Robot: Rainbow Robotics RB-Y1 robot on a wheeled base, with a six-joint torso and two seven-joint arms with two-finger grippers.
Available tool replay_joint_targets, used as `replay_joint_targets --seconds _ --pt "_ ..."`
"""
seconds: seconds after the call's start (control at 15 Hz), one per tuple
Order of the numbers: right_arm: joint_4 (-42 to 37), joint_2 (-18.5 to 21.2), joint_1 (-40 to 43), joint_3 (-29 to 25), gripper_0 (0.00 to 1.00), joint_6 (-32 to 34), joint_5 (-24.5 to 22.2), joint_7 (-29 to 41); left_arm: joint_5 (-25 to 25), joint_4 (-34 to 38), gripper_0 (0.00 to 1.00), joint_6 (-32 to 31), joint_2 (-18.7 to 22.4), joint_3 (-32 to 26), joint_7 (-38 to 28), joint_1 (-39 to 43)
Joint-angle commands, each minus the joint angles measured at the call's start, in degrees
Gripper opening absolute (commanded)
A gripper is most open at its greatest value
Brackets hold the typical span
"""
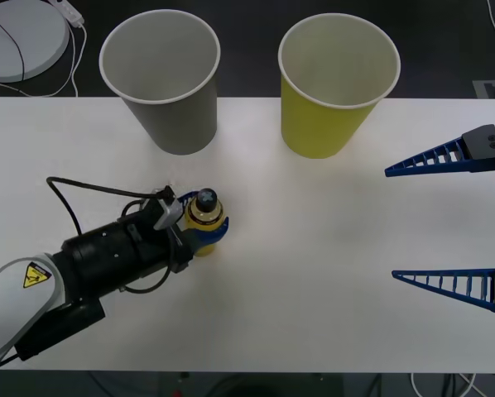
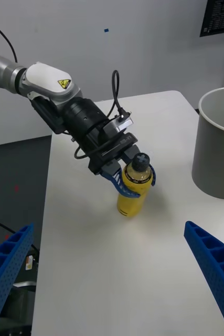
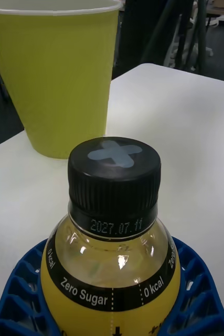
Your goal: Put the can into the green bin and the plastic bottle into the gray bin
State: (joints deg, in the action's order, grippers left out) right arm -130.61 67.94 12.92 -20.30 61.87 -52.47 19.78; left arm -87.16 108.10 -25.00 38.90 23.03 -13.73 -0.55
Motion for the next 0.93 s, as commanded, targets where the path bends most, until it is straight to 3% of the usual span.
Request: replay_joint_targets --seconds 0.07,0.53,0.93 --pt "0.0 0.0 0.0 0.0 1.0 0.0 0.0 0.0 -2.8 2.9 0.0 2.1 1.5 0.0 -6.0 1.5" --pt "0.0 0.0 0.0 0.0 1.0 0.0 0.0 0.0 -16.9 10.3 0.0 3.6 4.5 -2.5 -23.2 5.6" --pt "0.0 0.0 0.0 0.0 1.0 0.0 0.0 0.0 -23.9 15.0 0.0 3.6 8.2 -4.4 -34.1 7.0"
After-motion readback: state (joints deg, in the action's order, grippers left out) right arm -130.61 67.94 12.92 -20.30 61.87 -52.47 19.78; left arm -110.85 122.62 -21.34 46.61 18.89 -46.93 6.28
